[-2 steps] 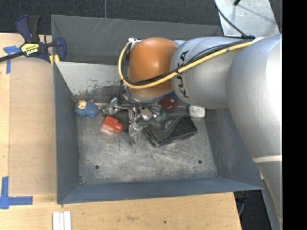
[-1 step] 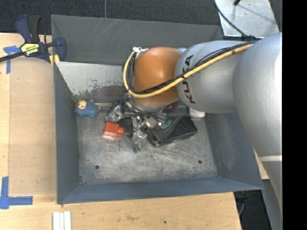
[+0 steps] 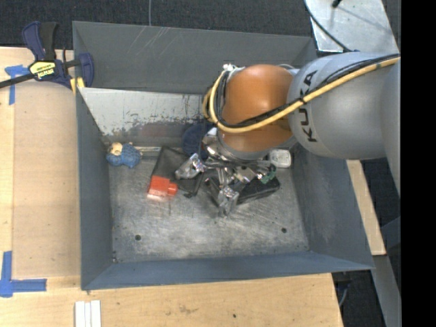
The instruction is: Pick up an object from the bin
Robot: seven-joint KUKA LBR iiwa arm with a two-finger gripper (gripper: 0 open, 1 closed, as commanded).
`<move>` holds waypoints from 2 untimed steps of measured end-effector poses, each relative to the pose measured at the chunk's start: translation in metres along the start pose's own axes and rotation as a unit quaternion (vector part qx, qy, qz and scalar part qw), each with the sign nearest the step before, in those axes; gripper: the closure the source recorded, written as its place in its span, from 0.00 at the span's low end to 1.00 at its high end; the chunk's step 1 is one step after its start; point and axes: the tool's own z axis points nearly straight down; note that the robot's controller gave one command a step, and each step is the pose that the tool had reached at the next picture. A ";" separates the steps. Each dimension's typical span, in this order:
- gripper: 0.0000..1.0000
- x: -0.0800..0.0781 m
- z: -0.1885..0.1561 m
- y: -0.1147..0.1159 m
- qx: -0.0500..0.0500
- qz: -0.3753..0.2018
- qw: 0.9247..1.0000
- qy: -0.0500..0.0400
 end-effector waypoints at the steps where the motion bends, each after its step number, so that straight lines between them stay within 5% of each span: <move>1: 0.00 0.029 0.022 -0.097 -0.001 -0.081 0.997 0.001; 2: 1.00 0.028 0.021 -0.095 -0.002 -0.082 0.997 0.001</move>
Offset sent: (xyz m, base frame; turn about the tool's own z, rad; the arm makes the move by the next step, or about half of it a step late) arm 0.0422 -0.0884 -0.0217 -0.1694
